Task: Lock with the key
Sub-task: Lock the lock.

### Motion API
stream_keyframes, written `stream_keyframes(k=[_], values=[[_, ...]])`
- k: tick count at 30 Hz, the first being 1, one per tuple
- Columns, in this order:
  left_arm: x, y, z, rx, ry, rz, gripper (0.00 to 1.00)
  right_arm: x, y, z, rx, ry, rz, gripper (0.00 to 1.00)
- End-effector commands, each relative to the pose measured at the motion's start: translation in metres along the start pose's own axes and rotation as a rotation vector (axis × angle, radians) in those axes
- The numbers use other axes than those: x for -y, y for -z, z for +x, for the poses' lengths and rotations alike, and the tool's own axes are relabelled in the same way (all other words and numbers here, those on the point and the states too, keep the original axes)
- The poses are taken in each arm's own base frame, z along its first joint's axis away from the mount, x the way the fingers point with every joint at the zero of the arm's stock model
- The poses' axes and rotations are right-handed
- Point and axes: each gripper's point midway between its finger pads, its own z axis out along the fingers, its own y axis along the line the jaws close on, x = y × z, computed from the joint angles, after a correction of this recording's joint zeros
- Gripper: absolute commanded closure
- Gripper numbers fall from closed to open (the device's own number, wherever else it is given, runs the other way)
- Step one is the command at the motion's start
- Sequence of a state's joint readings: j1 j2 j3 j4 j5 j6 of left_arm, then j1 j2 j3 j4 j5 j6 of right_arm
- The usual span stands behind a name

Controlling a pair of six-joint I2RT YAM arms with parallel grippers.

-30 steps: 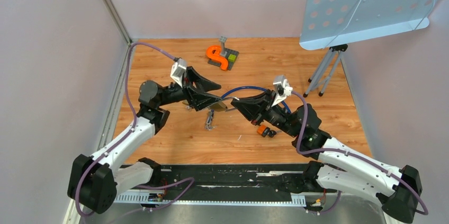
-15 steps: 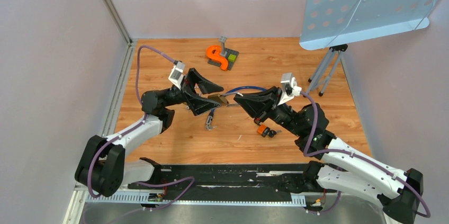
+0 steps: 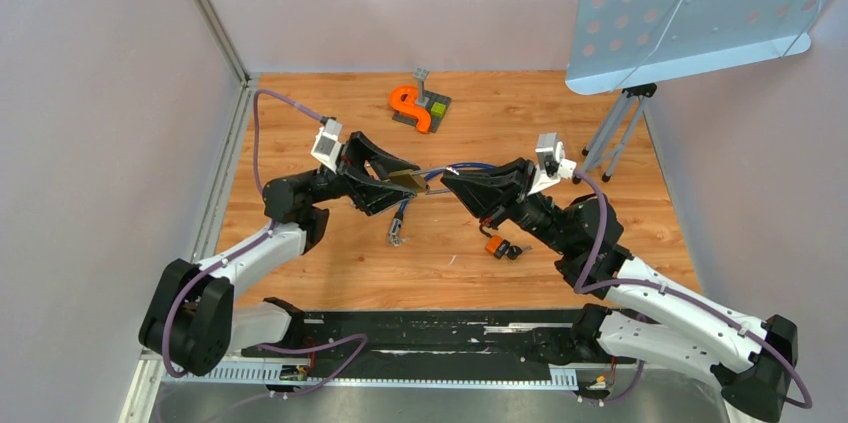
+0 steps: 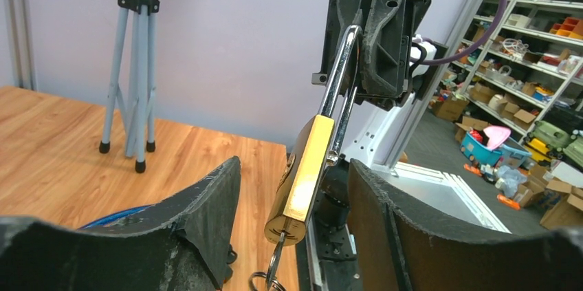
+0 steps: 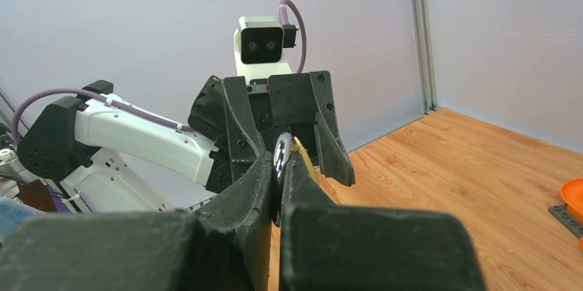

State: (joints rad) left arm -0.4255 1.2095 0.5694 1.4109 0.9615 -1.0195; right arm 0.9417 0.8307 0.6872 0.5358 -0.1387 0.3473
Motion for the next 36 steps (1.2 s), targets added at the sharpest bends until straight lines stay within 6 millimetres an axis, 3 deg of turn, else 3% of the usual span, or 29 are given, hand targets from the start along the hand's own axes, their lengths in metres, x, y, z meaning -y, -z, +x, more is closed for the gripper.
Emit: stream_keyframes(k=[1,9,11,13,14,27,32,36], values=[[0.008,-0.004,-0.008,0.03,-0.059,0.033,0.37,-0.029,-0.005,-0.076,0.238,-0.007,-0.079,1.0],[0.011,-0.008,-0.013,0.035,-0.073,0.045,0.66,-0.027,-0.003,-0.073,0.229,-0.016,-0.07,1.0],[0.011,-0.009,-0.014,0.034,-0.078,0.05,0.77,-0.027,-0.004,-0.071,0.222,-0.018,-0.072,1.0],[0.012,-0.01,-0.015,0.033,-0.081,0.054,0.97,-0.026,-0.004,-0.068,0.214,-0.018,-0.068,1.0],[0.012,-0.011,-0.016,0.031,-0.085,0.058,0.99,-0.024,-0.004,-0.065,0.202,-0.014,-0.062,1.0],[0.026,-0.01,-0.01,-0.05,-0.052,0.113,1.0,-0.018,0.003,-0.042,0.095,0.195,-0.071,1.0],[0.036,-0.01,-0.011,-0.059,-0.04,0.14,1.0,-0.017,-0.004,-0.019,0.078,0.249,-0.127,1.0],[0.04,-0.008,-0.01,-0.081,-0.043,0.133,1.0,-0.011,-0.012,0.001,-0.042,0.195,-0.107,1.0]])
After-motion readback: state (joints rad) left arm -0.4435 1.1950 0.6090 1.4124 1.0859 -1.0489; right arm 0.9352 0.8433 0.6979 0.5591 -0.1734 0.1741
